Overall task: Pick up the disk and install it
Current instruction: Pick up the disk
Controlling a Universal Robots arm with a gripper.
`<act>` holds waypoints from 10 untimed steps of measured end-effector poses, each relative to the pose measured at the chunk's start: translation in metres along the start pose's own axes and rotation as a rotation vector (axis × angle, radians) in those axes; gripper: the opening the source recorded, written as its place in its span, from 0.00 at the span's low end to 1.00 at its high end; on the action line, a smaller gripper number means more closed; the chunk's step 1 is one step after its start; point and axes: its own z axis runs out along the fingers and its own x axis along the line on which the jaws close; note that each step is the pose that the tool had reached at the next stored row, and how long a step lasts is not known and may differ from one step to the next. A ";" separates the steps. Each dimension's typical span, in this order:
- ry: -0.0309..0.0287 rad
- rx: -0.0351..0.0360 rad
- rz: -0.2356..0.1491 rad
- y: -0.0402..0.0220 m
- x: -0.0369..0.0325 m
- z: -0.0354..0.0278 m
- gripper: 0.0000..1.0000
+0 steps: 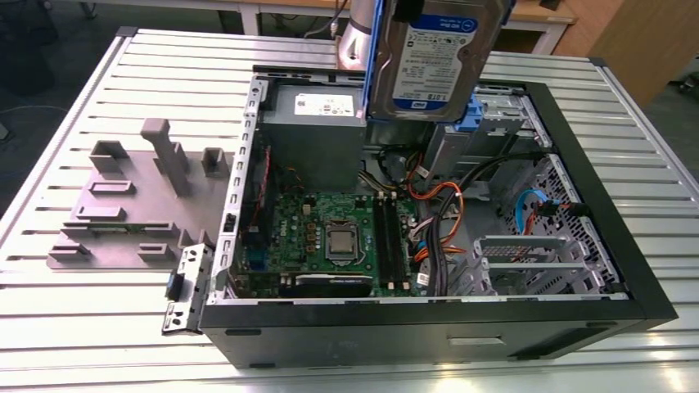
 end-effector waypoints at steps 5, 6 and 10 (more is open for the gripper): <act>0.0000 0.0000 0.000 -0.0001 0.0038 0.0000 0.36; -0.0001 0.0000 0.000 -0.0001 0.0043 0.0001 0.36; -0.0001 0.0000 0.000 -0.0001 0.0072 0.0002 0.36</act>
